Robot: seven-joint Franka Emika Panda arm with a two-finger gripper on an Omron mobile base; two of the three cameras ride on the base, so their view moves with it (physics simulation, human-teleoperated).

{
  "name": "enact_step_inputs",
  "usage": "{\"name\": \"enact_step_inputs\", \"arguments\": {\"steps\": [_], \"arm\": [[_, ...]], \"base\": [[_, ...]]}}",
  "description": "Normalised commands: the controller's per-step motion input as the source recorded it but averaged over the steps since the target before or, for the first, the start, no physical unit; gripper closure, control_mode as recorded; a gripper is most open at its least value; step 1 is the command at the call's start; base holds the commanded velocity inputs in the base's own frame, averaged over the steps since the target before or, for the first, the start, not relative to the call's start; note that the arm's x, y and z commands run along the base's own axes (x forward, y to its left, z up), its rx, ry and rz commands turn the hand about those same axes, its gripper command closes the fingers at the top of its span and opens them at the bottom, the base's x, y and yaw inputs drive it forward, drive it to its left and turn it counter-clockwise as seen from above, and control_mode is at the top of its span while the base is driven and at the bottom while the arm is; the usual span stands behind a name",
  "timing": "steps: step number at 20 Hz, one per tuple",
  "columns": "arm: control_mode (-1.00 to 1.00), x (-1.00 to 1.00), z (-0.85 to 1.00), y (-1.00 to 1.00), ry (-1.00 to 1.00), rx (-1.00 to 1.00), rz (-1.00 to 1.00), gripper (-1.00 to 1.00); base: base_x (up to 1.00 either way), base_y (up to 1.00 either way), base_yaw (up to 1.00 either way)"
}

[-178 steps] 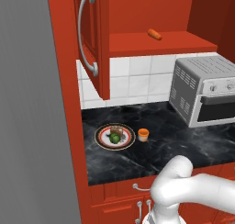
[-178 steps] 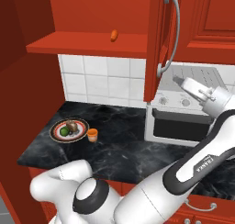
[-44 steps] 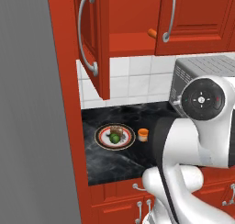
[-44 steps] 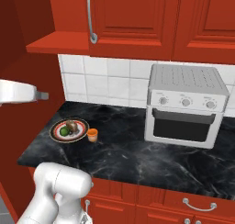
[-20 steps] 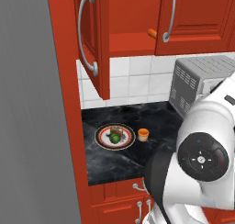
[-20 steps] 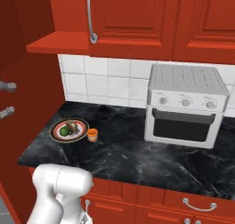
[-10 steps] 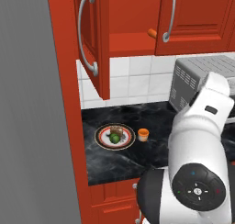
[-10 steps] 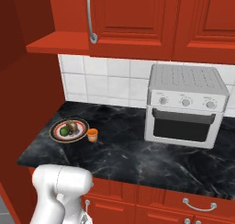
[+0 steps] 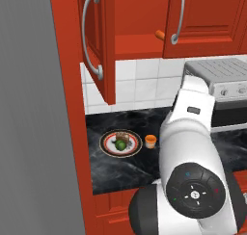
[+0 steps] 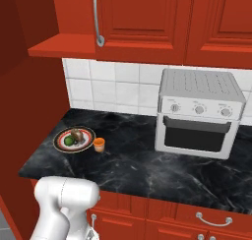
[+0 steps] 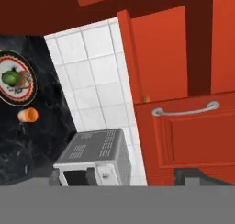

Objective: Pick the avocado and bread from the counter and place them on the plate. Then pick the jam from the cabinet and place it next to the plate. Lastly close the cabinet door.

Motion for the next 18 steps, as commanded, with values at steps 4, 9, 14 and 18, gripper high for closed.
{"name": "enact_step_inputs", "arguments": {"steps": [4,9,14,18], "arm": [[-1.00,0.02,0.00,0.61,0.14,-0.10,0.07,-1.00],[-1.00,0.10,0.00,0.54,0.05,-0.11,0.10,-1.00],[-1.00,0.28,0.00,0.43,0.05,-0.10,0.14,-1.00],[-1.00,0.41,-0.09,0.21,0.07,-0.07,0.16,-1.00]], "base": [[0.00,0.00,0.00],[0.00,0.00,0.00],[0.00,0.00,0.00],[0.00,0.00,0.00]]}}
